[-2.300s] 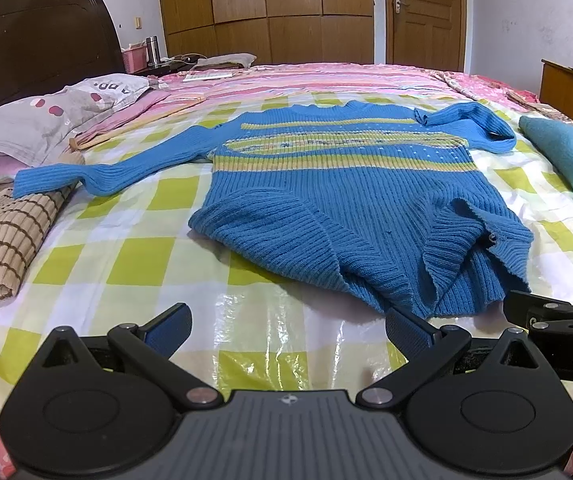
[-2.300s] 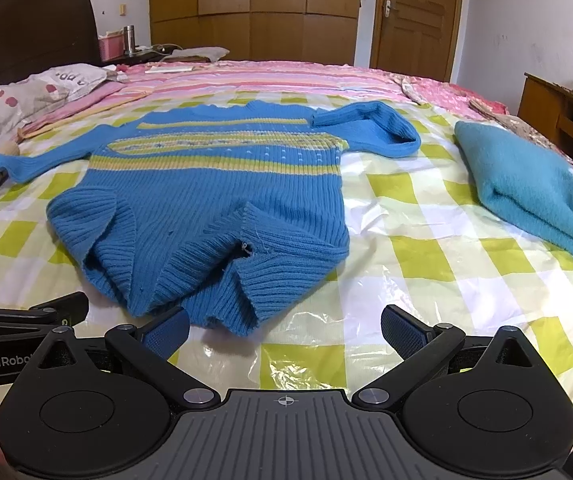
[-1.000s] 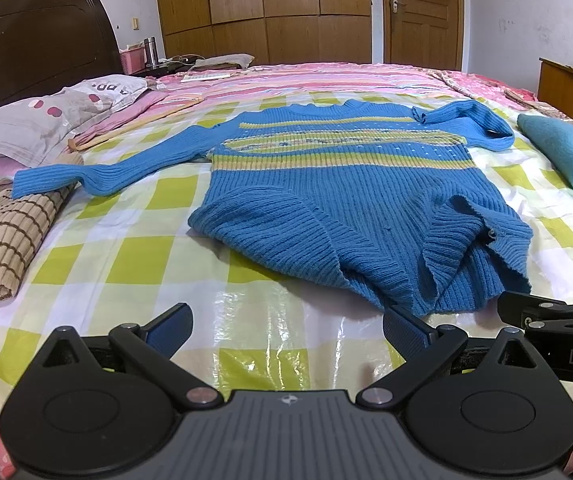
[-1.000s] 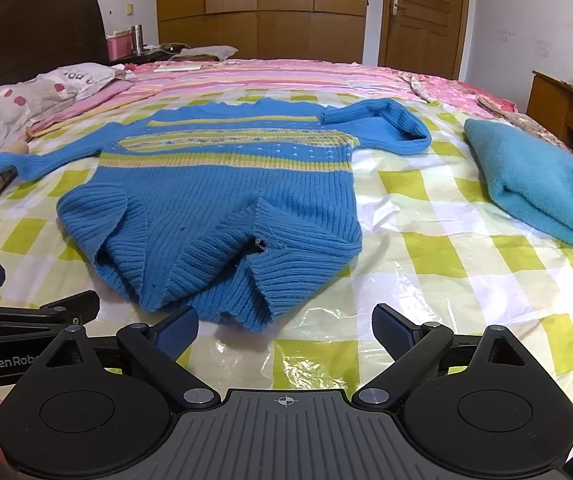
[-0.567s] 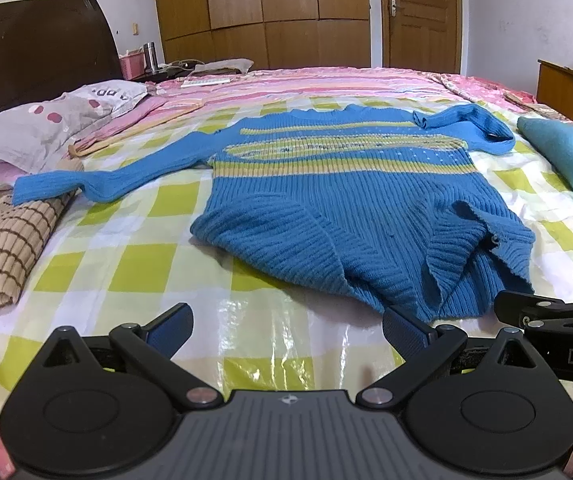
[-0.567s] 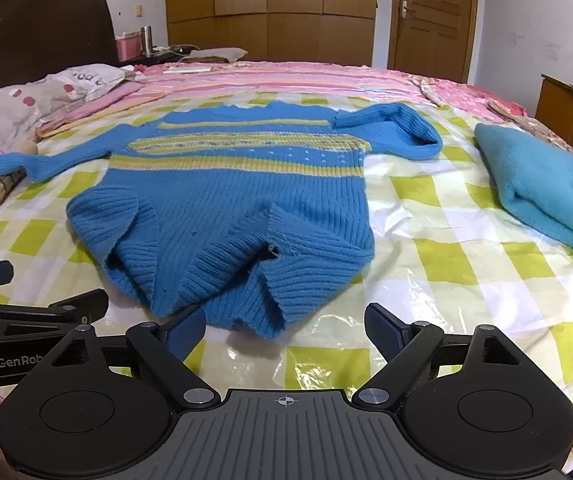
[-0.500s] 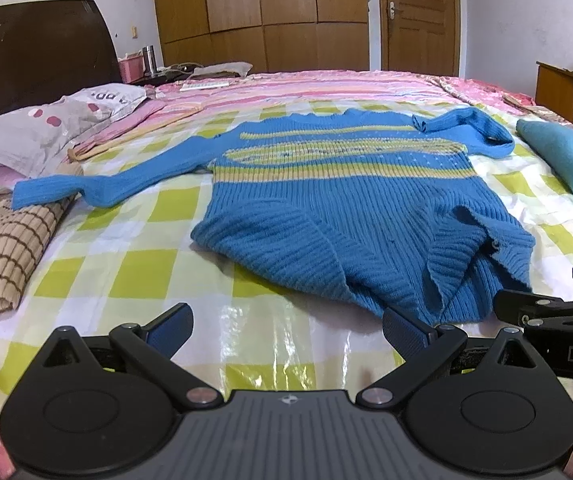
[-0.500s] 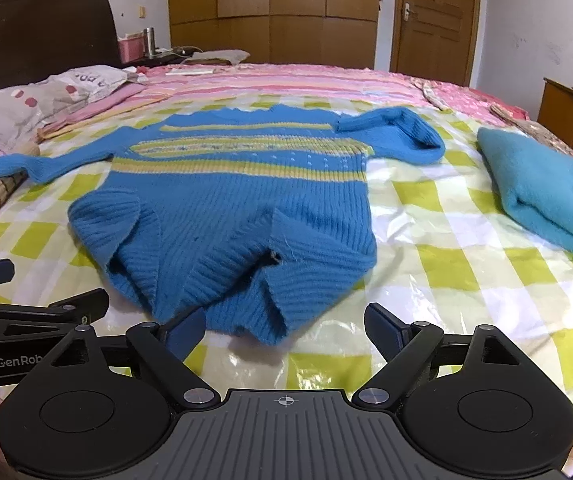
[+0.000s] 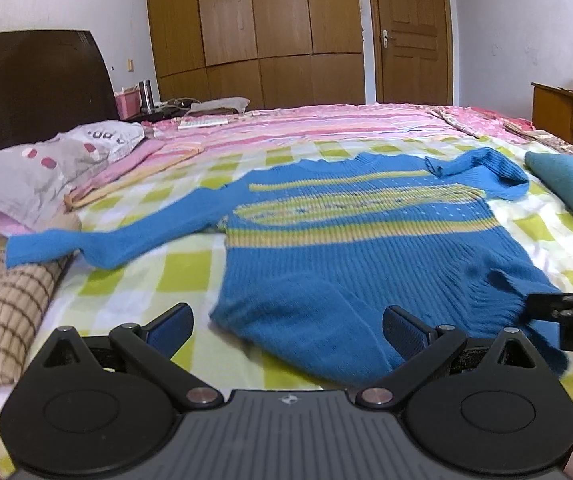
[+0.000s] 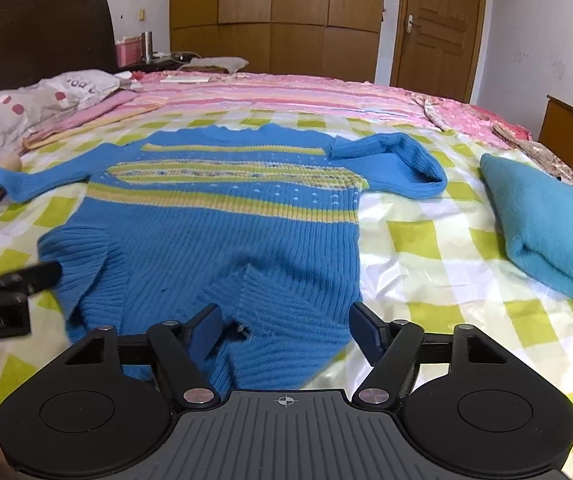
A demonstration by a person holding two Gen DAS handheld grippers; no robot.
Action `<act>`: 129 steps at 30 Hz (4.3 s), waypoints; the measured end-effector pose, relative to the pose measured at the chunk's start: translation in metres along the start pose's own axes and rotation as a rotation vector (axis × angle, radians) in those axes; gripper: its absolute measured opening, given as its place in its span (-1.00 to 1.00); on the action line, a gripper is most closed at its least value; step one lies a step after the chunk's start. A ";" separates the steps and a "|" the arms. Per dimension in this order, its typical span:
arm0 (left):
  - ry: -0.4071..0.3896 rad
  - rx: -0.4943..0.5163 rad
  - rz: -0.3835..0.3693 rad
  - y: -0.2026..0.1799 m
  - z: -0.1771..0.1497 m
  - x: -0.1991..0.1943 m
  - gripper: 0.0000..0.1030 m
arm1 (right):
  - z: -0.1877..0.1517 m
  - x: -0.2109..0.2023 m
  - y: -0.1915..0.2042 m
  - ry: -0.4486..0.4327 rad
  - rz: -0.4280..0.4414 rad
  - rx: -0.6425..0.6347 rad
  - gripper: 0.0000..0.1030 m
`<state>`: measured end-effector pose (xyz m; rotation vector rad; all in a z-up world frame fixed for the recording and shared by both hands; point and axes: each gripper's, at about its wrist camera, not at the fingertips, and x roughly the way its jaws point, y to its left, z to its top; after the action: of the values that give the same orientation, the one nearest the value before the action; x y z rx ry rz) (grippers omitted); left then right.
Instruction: Fold small clothes
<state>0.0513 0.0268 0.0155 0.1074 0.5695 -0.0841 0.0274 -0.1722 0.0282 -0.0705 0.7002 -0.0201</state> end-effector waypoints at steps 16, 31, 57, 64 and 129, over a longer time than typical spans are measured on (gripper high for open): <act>0.161 0.035 -0.112 0.022 0.016 0.069 -0.63 | 0.000 0.017 -0.025 0.122 0.045 0.067 -0.87; 0.180 -0.080 -0.134 0.085 -0.014 0.013 -0.74 | -0.017 -0.029 -0.074 0.157 -0.060 0.114 -0.95; 0.263 -0.002 -0.184 0.034 -0.029 0.011 -0.71 | -0.027 0.000 -0.059 0.206 0.037 0.113 -0.78; 0.249 -0.005 -0.186 0.033 -0.024 0.003 -0.70 | -0.027 -0.009 -0.074 0.188 0.034 0.157 -0.72; 0.224 -0.034 -0.377 -0.048 0.077 0.155 -0.10 | 0.146 0.197 -0.048 -0.073 -0.076 -0.695 0.05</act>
<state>0.2175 -0.0376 -0.0082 -0.0253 0.8104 -0.4332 0.2728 -0.2196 0.0164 -0.7609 0.6048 0.1534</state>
